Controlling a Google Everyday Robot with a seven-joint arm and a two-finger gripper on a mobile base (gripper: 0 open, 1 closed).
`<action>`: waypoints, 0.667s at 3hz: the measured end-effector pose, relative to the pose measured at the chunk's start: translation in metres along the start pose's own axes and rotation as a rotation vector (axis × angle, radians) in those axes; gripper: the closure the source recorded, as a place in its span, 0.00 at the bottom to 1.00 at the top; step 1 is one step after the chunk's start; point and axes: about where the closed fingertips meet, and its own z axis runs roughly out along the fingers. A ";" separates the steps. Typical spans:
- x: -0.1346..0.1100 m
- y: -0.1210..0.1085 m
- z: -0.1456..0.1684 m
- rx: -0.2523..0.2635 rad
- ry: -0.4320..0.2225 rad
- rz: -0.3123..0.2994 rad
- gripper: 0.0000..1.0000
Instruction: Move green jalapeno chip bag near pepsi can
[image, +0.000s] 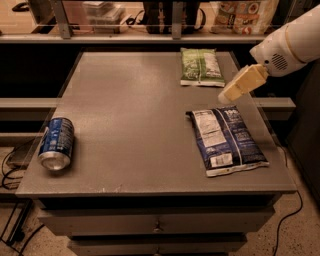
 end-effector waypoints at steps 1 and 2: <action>-0.007 -0.017 0.030 0.004 -0.036 0.029 0.00; -0.010 -0.039 0.056 0.029 -0.069 0.081 0.00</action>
Offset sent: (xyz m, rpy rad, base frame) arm 0.1049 0.0084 -0.0411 0.1483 -0.0459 -0.1464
